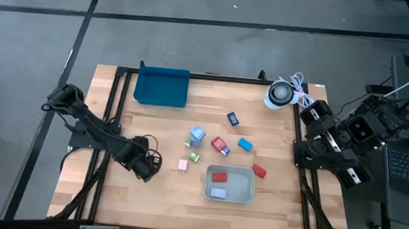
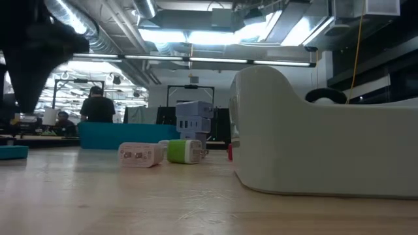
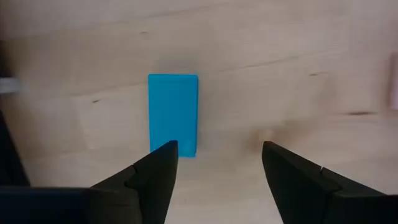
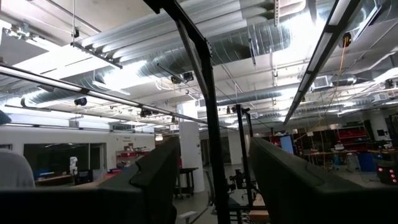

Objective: Pick & Place Office items
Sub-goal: Put the left blue digital clock into the gray bin

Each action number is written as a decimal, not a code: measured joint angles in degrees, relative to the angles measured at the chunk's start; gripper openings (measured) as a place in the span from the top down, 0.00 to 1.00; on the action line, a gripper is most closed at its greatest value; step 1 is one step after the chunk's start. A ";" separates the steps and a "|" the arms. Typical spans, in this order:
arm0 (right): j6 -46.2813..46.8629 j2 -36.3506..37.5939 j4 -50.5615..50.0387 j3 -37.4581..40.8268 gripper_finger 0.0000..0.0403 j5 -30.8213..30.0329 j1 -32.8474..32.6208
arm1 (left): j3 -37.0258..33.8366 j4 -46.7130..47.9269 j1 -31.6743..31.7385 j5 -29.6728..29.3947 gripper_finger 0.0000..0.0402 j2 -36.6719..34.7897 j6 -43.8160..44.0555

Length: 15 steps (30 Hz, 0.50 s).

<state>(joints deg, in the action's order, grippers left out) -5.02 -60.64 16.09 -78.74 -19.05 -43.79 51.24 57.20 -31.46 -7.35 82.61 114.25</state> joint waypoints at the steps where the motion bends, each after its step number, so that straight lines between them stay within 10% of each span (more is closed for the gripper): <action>1: 0.00 0.00 0.21 0.00 0.49 0.01 0.00 | -1.23 -1.27 0.50 0.73 0.41 0.00 -0.66; 15: -0.15 0.00 1.45 0.00 0.49 0.00 0.02 | -8.62 -7.23 1.94 3.55 0.31 0.31 -5.86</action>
<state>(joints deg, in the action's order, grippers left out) -5.17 -60.64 17.55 -78.74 -19.05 -43.77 42.62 49.98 -29.52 -3.80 82.92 108.39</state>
